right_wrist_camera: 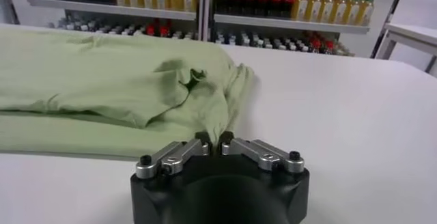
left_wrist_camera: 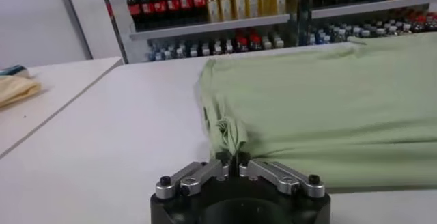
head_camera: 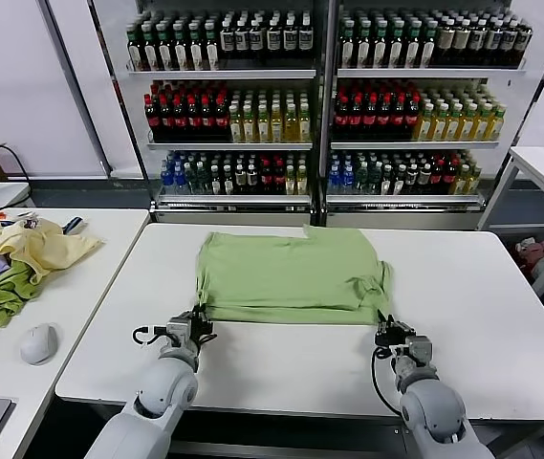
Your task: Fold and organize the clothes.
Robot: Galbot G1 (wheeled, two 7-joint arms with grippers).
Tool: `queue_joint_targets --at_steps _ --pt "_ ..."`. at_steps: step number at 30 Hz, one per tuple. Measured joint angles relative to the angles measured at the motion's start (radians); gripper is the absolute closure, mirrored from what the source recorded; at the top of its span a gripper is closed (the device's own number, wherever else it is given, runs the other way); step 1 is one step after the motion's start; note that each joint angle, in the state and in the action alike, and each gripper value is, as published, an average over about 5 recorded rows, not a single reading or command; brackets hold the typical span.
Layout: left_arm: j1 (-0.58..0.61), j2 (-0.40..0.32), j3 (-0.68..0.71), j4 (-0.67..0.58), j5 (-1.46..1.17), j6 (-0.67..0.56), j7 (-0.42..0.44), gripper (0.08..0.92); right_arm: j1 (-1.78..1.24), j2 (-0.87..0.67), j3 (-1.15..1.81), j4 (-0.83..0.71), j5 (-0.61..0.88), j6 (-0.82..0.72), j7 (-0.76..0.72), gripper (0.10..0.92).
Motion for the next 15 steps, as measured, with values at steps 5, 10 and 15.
queue_joint_targets --at_steps 5,10,15 --pt "0.077 0.010 -0.020 -0.094 0.000 0.012 0.000 0.886 -0.088 0.006 0.029 0.098 -0.013 -0.007 -0.010 0.862" --pt "0.180 0.014 -0.048 -0.205 0.013 0.014 0.003 0.886 -0.197 0.016 0.064 0.200 -0.033 -0.003 -0.021 0.862" --pt "0.288 0.002 -0.080 -0.305 0.034 0.015 0.009 0.886 -0.305 0.027 0.098 0.295 -0.064 -0.006 -0.034 0.862"
